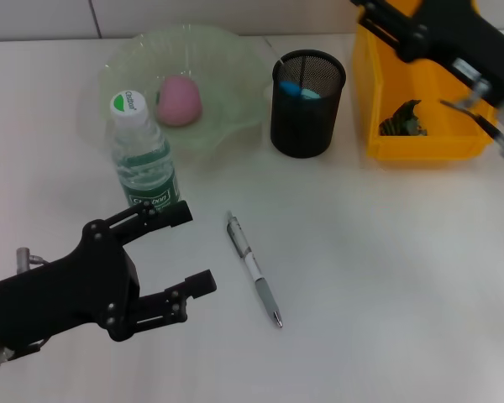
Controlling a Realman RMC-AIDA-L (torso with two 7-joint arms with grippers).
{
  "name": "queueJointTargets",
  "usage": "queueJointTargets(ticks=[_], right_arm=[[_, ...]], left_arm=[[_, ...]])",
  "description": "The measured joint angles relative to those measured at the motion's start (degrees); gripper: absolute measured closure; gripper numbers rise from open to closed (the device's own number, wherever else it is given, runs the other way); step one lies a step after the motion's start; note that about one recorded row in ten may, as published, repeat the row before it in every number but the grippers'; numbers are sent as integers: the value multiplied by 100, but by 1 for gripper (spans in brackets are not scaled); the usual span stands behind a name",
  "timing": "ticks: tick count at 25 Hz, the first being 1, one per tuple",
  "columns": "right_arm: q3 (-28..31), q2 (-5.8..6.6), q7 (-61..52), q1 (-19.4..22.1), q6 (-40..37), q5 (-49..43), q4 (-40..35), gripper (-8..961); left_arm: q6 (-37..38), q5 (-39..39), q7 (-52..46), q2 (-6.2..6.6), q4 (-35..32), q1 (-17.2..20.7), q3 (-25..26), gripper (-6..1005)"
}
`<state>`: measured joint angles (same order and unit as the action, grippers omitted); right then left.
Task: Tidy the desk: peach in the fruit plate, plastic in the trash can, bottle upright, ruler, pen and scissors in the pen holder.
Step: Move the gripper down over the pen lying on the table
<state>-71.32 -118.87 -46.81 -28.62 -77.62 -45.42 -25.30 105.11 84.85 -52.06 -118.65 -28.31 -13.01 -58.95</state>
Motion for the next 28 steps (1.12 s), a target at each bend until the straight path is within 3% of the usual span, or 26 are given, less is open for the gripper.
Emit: queueJointTargets(ticks=[1, 2, 5, 6, 7, 9, 11, 14, 15, 16, 17, 18, 21, 22, 23, 25, 26, 28], right_arm=[[26, 89, -761, 520, -390, -577, -606, 358], [26, 89, -761, 520, -390, -577, -606, 320], [458, 218, -1713, 1091, -1034, -1763, -1351, 219], [1157, 249, -2202, 1329, -1554, -2860, -1693, 192], [1157, 249, -2202, 1329, -1554, -2860, -1693, 166], [1927, 253, -2402, 1431, -2010, -3815, -1830, 112], [2910, 257, -2451, 1519, -2412, -4823, -1859, 112], [3293, 260, -2450, 1564, -2480, -5192, -1868, 112], [3428, 263, -2449, 1583, -2489, -5337, -1885, 112], [3610, 268, -2441, 1605, -2490, -5682, -1926, 112], [3610, 268, -2441, 1605, -2490, -5682, -1926, 112], [3664, 271, -2439, 1604, -2472, -5838, -1948, 112], [3681, 233, -2433, 1569, -2368, -6115, -1978, 112], [3681, 233, -2433, 1569, -2368, -6115, -1978, 112], [3665, 224, -2433, 1564, -2319, -6138, -1982, 112], [3648, 219, -2433, 1563, -2252, -6148, -1984, 112], [3640, 217, -2434, 1559, -2217, -6157, -1985, 112], [3636, 217, -2445, 1545, -2207, -6166, -1987, 112]], left_arm=[[226, -223, 28, -10, 0, -4, -33, 201], [226, -223, 28, -10, 0, -4, -33, 201], [521, -392, -67, -21, 0, -106, -54, 201], [549, -397, -106, -21, 0, -122, -54, 201], [629, -417, -279, -32, -32, -192, -58, 201], [656, -463, -480, -42, -118, -227, -96, 201], [297, -1091, -1392, -55, -829, -99, -886, 201], [-370, -1443, -2089, -52, -1701, 269, -1619, 201], [-1002, -1503, -2569, -40, -2478, 626, -2147, 202], [-2174, -1318, -3310, 5, -3888, 1181, -2856, 202], [-2174, -1318, -3310, 5, -3888, 1181, -2856, 202], [-2904, -970, -3797, 23, -4713, 1479, -3202, 202], [-3812, -59, -4909, 4, -5993, 1821, -3484, 202], [-3812, -59, -4909, 4, -5993, 1821, -3484, 202], [-4111, 1047, -6186, 2, -6779, 1881, -3764, 202], [-4250, 1787, -6892, 2, -7173, 1849, -4001, 203], [-4389, 2916, -7812, -2, -7614, 1729, -4401, 204], [-4426, 3350, -8211, -10, -7749, 1651, -4569, 205]])
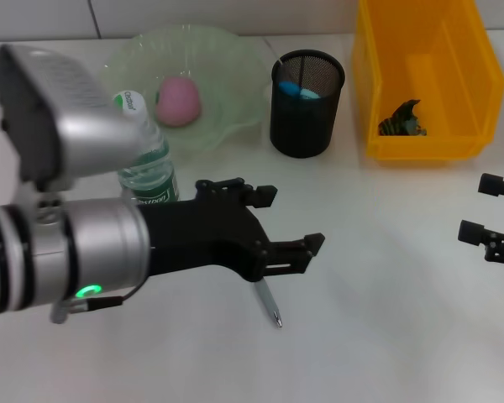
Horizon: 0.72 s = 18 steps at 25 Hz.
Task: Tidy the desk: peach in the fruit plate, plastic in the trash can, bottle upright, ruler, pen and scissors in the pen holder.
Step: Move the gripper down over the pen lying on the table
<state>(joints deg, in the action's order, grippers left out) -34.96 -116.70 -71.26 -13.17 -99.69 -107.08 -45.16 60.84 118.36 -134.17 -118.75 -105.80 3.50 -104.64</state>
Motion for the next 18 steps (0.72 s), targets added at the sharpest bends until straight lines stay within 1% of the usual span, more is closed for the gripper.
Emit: queueJointTargets(ticks=[1, 3, 6, 7, 9, 10, 11, 13, 14, 16, 18], right_arm=[[0, 0, 0, 0, 0, 0, 0, 112], [17, 0, -20, -21, 11, -7, -1, 112], [20, -4, -20, -29, 40, -8, -2, 112], [12, -6, -24, -39, 66, -9, -2, 112], [-1, -8, -43, -60, 101, -15, 4, 112], [1, -12, -60, -76, 111, -21, 13, 112], [1, -12, -60, -76, 111, -21, 13, 112], [30, -26, -72, -75, 127, -46, 12, 112], [30, -26, -72, -75, 127, -46, 12, 112], [40, -45, -65, -75, 147, -56, 9, 112], [35, -64, -52, -85, 168, -58, 5, 112]], left_arm=[[18, 500, -583, 1, -100, -149, -155, 205], [233, 1140, -1580, 1, -197, -494, -314, 206], [967, 2022, -2832, -18, -250, -1218, -522, 208], [1187, 2256, -3060, -28, -237, -1445, -612, 208], [1369, 2362, -3151, -41, -130, -1735, -643, 209], [1405, 2277, -3150, -46, -28, -1860, -578, 210], [1405, 2277, -3150, -46, -28, -1860, -578, 210], [1408, 1670, -3134, -44, 480, -2204, -216, 211], [1386, 1615, -3120, -36, 622, -2285, -184, 212], [1370, 1594, -3104, -34, 739, -2346, -186, 213], [1316, 1791, -3068, -36, 999, -2484, -352, 214]])
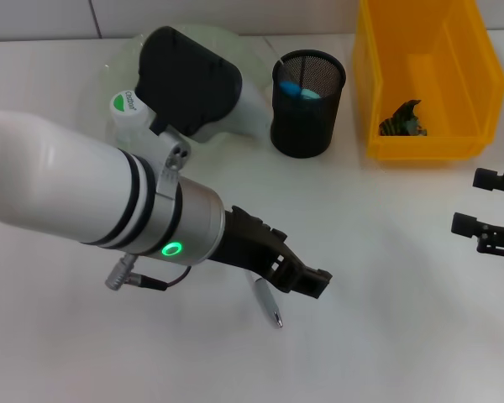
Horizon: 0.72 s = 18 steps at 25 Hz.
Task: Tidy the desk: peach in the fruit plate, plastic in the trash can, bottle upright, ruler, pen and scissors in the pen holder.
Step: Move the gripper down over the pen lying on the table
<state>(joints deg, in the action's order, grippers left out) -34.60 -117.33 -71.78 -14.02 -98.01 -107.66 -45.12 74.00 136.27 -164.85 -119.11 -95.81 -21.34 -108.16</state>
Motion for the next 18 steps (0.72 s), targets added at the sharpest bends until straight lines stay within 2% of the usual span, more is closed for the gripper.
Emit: queueJointTargets(ticks=[8, 18], right_arm=[[10, -15, -11, -17, 4, 0, 1, 113], [21, -23, -13, 16, 32, -1, 31, 113]], left_arm=[[-167, 35, -25, -10, 282, -42, -52, 238], [-256, 111, -19, -16, 873, -309, -71, 289]])
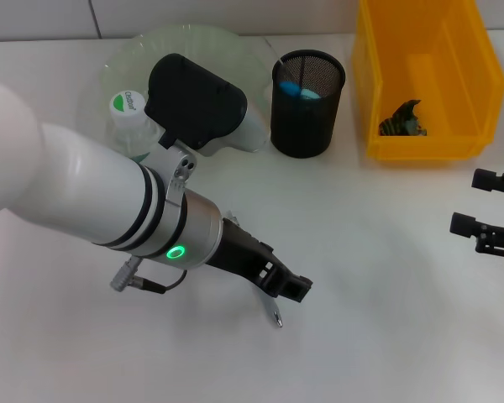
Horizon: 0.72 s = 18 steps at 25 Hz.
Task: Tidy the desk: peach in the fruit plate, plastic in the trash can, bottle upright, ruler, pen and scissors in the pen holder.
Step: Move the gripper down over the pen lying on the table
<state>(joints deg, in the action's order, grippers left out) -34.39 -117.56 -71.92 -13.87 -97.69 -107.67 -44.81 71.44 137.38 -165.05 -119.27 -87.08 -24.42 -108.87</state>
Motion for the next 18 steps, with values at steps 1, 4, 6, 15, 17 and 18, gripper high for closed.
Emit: queueJointTargets(ticks=[1, 4, 6, 15, 17, 18], right_arm=[[1, -3, 0, 7, 13, 0, 0, 113], [3, -11, 1, 15, 37, 0, 0, 113], [4, -12, 1, 8, 40, 0, 1, 113], [6, -13, -44, 11, 88, 1, 8, 113], [33, -13, -110, 21, 112, 1, 13, 113], [69, -13, -141, 23, 115, 2, 38, 113]], left_arm=[[10, 30, 1, 0, 24, -16, 1, 289], [19, 217, 17, 4, -5, -17, -38, 289], [47, 374, 31, 8, -62, -19, -65, 289], [658, 493, 2024, 9, -797, -328, -67, 288], [966, 464, 2708, 9, -853, -618, 20, 288], [1147, 443, 3087, 10, -844, -845, 49, 288]])
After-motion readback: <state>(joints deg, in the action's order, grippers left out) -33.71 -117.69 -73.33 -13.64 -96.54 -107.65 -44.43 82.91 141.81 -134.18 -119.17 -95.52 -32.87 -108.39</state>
